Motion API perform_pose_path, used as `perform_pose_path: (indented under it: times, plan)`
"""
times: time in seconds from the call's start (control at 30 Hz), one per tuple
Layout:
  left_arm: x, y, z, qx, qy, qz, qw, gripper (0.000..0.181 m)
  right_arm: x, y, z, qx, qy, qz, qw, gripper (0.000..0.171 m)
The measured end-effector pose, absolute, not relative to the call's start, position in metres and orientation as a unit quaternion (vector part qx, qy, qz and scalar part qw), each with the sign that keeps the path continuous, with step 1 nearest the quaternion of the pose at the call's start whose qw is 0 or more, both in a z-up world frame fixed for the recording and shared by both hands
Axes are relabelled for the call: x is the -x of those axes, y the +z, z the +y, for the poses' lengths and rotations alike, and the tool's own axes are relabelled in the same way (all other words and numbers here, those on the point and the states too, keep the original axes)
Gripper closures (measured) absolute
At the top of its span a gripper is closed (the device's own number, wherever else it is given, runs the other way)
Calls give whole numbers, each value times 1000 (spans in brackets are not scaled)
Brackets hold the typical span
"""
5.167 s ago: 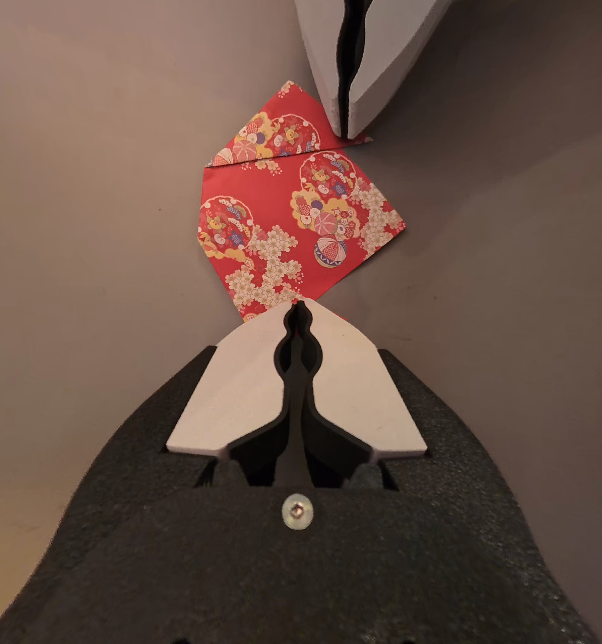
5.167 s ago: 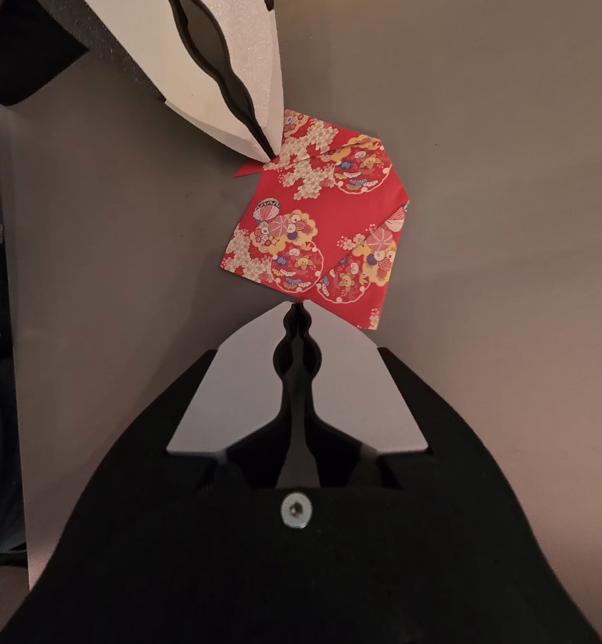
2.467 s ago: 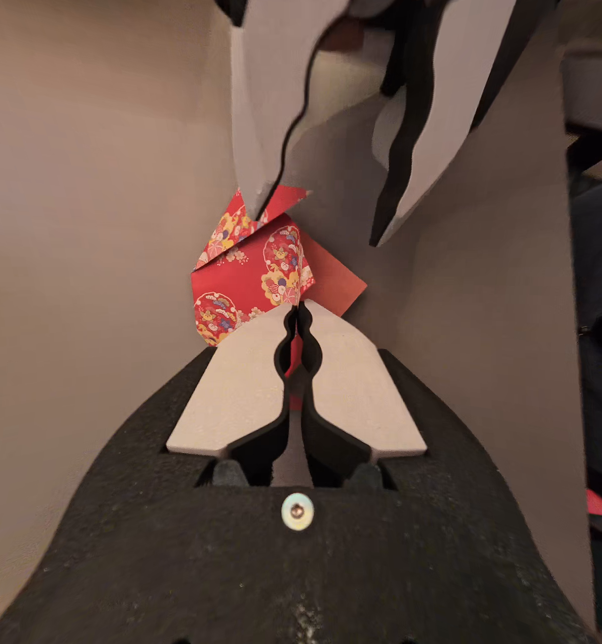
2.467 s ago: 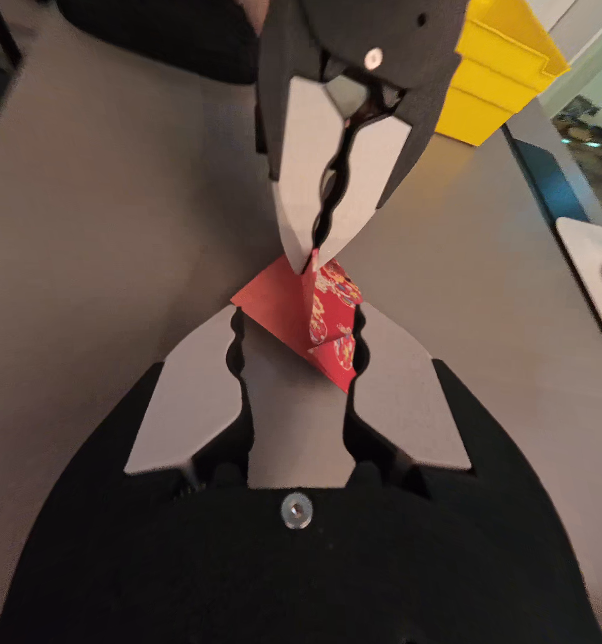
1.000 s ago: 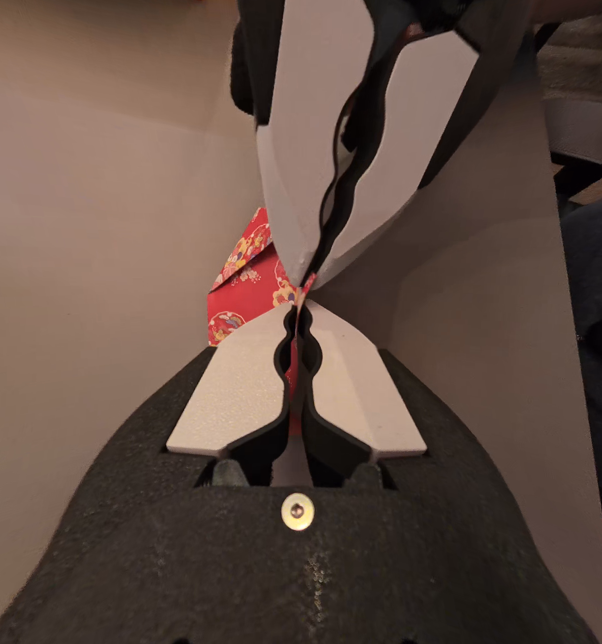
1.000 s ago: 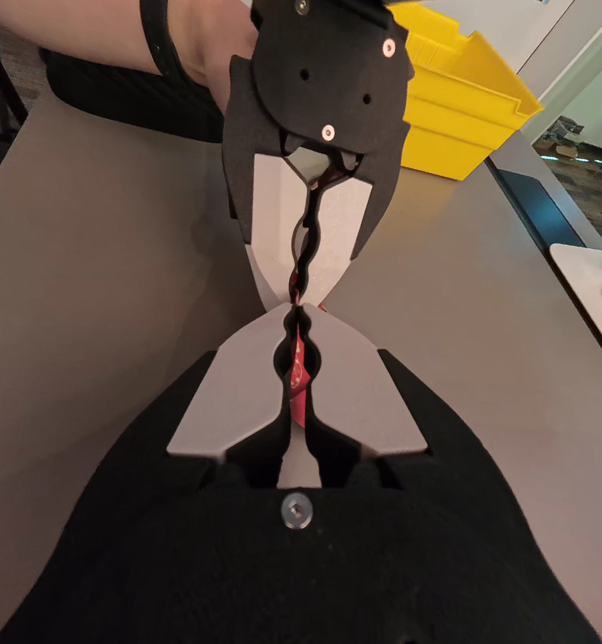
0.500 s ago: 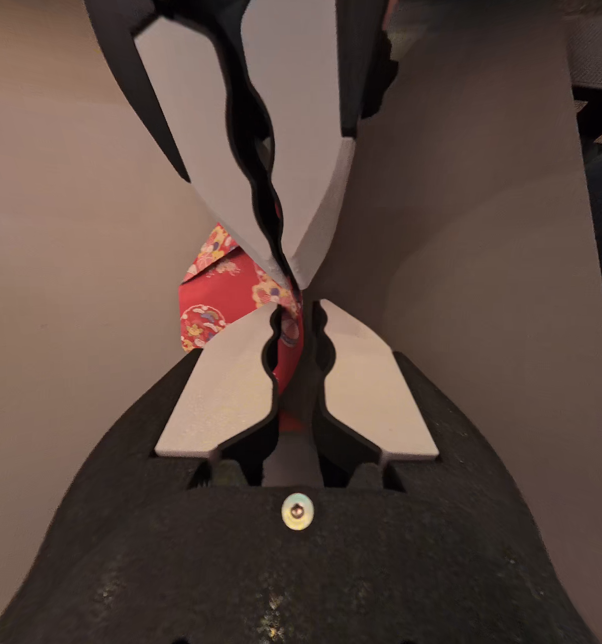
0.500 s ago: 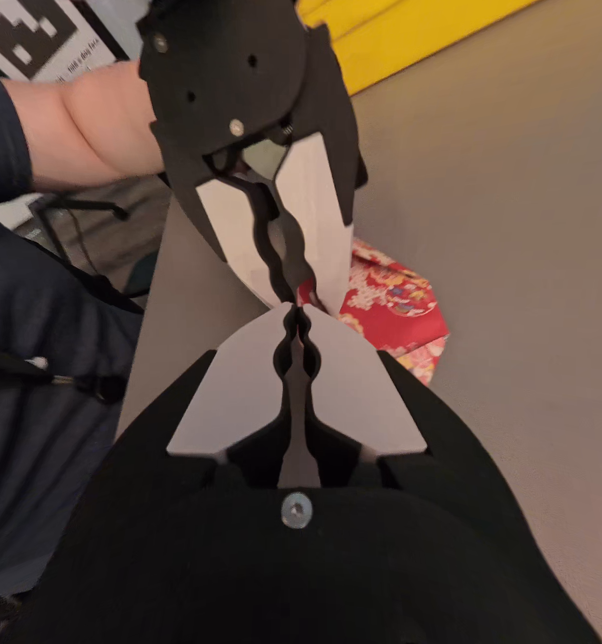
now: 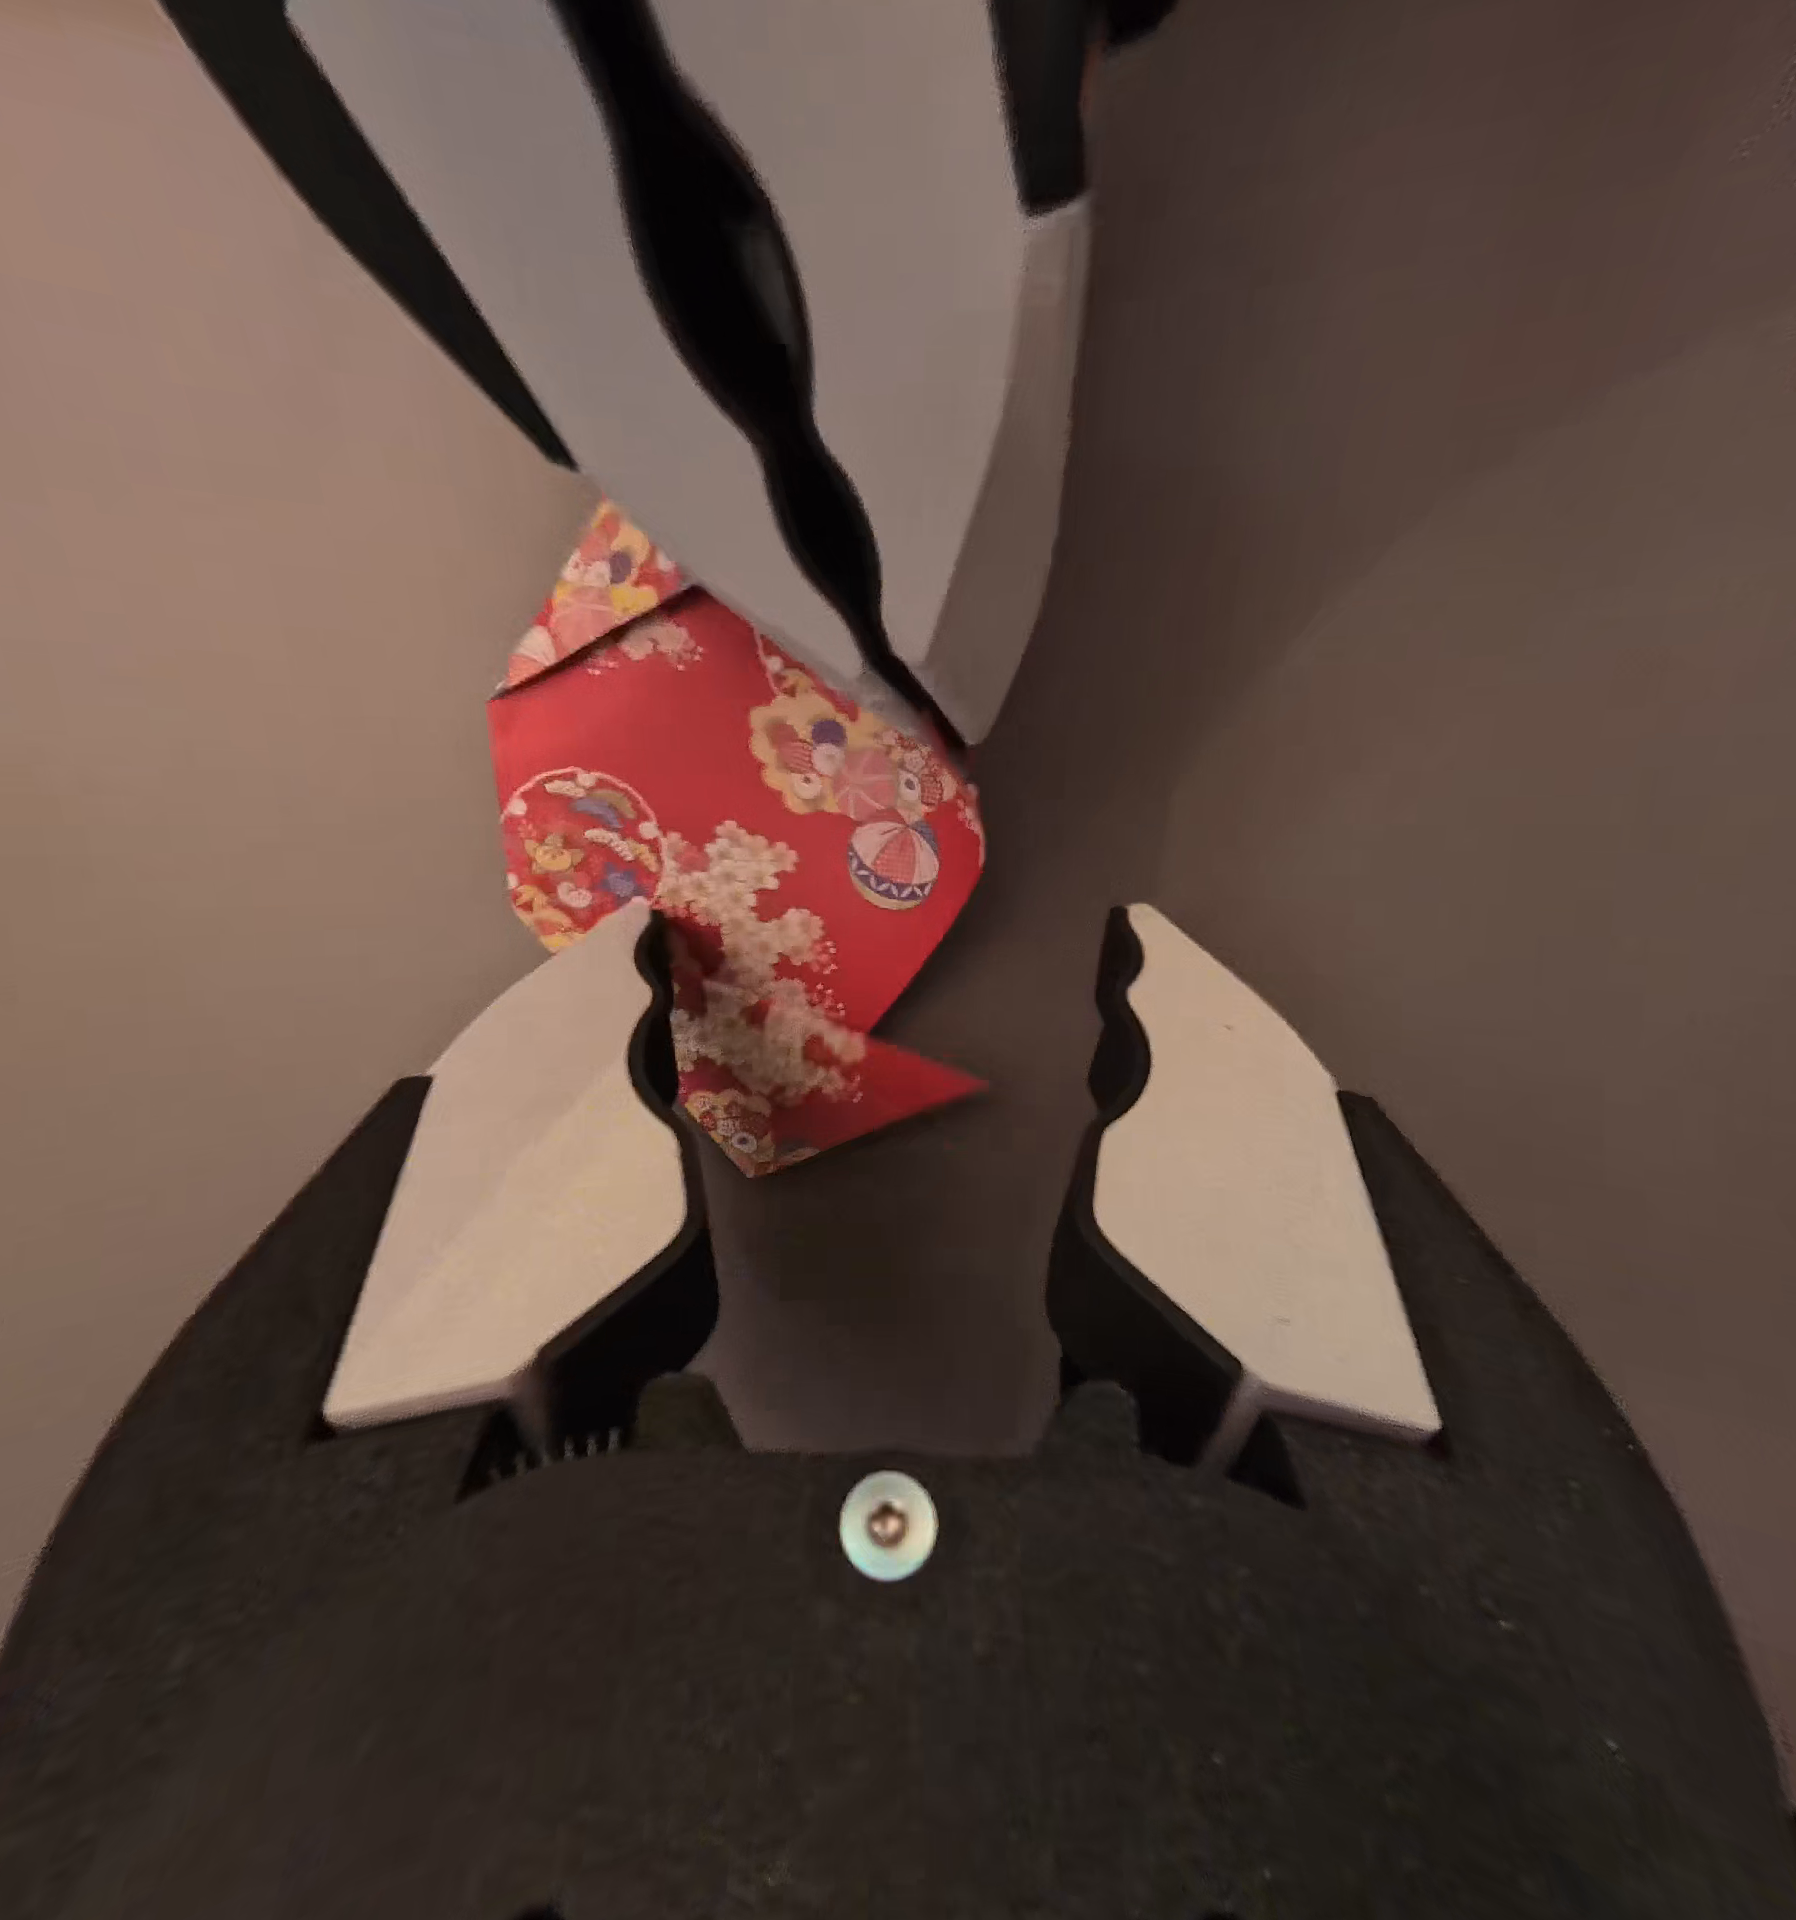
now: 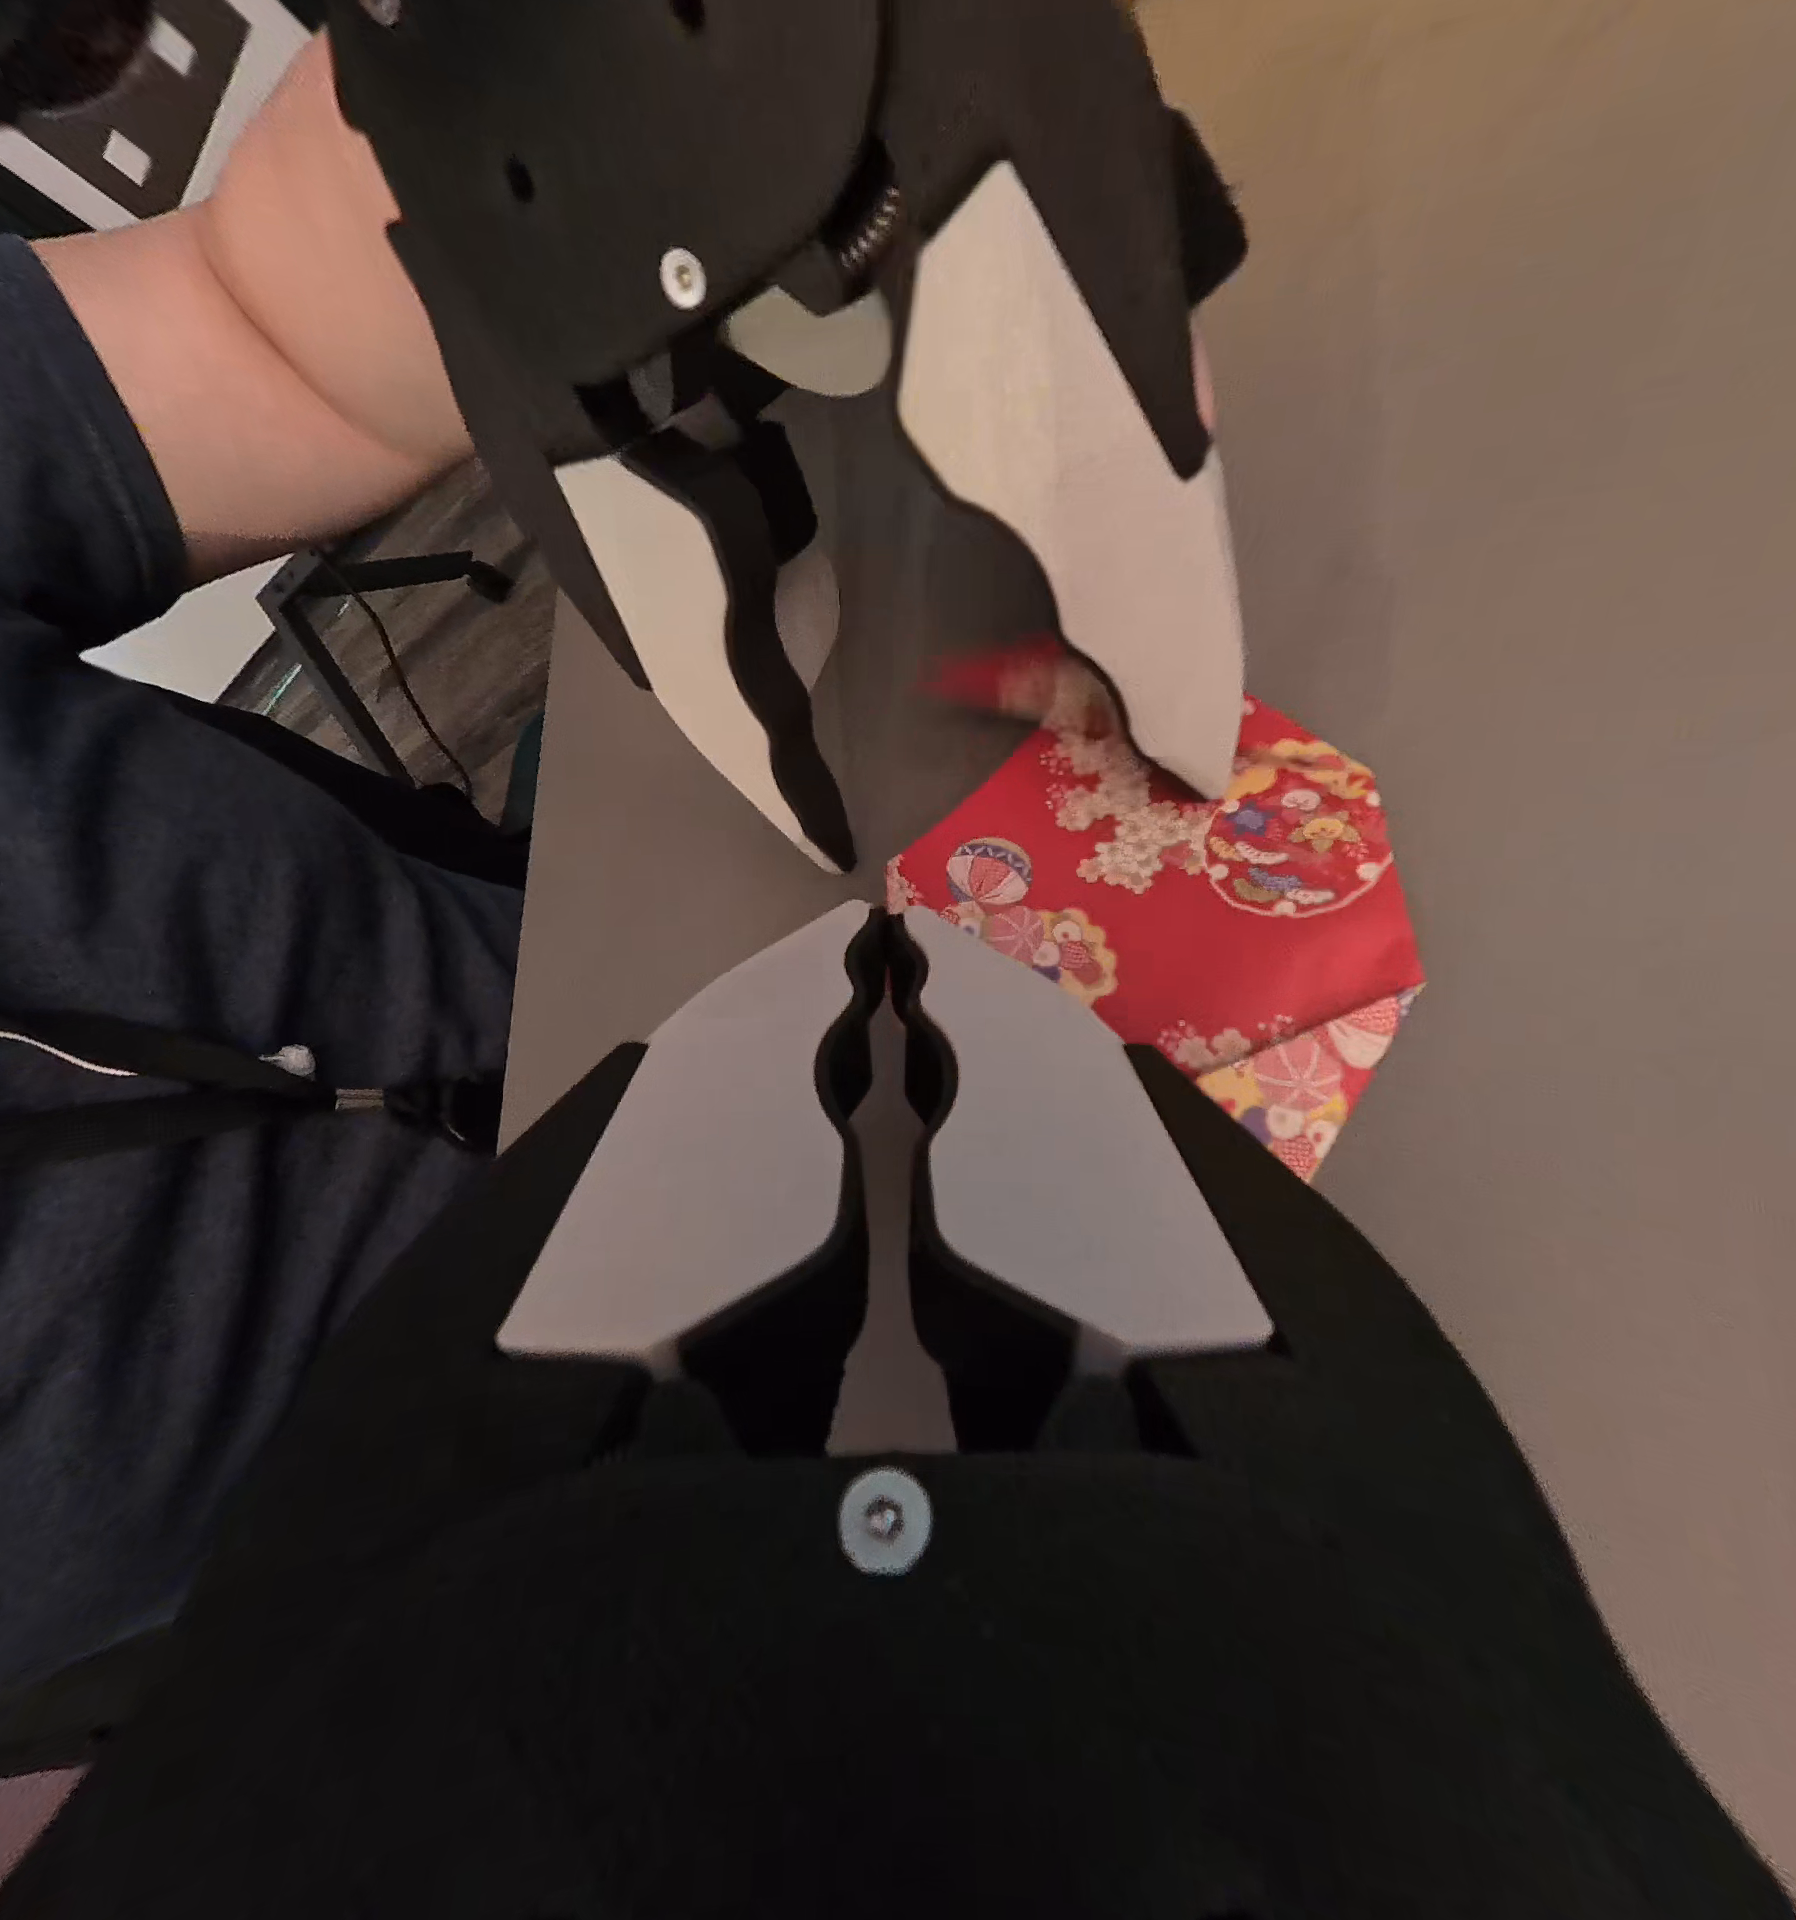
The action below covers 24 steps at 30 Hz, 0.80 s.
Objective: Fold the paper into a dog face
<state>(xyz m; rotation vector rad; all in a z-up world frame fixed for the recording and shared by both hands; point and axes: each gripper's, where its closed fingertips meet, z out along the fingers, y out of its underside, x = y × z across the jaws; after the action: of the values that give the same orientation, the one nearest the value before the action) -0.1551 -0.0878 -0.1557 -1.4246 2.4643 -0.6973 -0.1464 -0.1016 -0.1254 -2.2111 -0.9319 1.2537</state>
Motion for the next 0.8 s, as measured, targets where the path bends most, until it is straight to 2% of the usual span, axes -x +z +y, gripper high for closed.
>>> perform_pose_path:
  times: [0.03,0.17,0.43,0.8]
  plan:
    - [155,-156,-87,481,-232,839,109,105,146,-126,-101,800,452,-333,212,170]
    - [155,-158,-86,472,-234,839,133,115,142,-128,-91,809,450,-316,208,170]
    - [153,-158,-85,474,-248,832,143,119,140,-144,-81,829,411,-333,183,170]
    - [152,-157,-83,472,-252,832,144,122,134,-153,-72,832,304,-388,254,169]
